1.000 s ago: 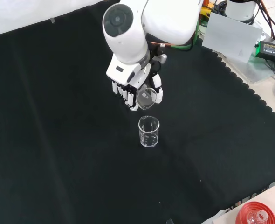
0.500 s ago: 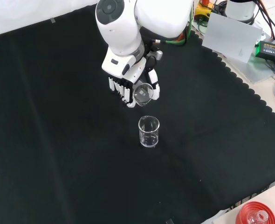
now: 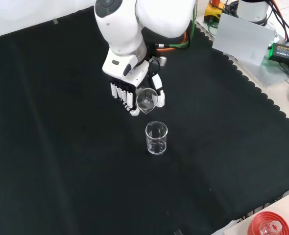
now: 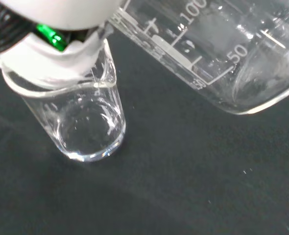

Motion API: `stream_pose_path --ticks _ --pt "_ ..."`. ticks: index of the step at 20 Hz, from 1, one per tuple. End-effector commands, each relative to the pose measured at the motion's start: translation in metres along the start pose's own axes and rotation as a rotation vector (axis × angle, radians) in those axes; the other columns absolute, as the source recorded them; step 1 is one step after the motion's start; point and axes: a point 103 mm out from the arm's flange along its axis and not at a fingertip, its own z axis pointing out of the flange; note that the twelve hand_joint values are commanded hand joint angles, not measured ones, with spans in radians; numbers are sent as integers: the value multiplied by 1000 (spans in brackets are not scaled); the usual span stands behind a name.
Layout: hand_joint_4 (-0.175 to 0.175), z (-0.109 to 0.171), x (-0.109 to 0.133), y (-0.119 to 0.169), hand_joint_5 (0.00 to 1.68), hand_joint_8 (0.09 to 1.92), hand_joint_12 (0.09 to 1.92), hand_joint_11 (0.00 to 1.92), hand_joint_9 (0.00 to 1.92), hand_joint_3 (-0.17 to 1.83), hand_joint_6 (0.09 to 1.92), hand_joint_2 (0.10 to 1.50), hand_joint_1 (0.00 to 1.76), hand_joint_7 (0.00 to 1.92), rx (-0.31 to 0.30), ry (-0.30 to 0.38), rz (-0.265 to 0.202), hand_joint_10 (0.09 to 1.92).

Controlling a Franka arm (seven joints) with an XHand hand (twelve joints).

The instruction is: Place the beaker back on the table.

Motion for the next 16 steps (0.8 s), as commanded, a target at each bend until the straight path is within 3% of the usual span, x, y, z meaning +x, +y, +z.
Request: stream_pose_path --ticks 1,6,16 --pt "175 11 -8 7 1341 87 939 1100 1518 681 560 622 1139 1624 -71 83 -26 87" --pt "175 27 -11 15 1340 87 939 1095 1517 681 562 623 1139 1623 -98 131 -41 87" --pt "175 56 -38 24 1338 87 942 1092 1515 680 565 624 1138 1622 -165 301 -71 87"
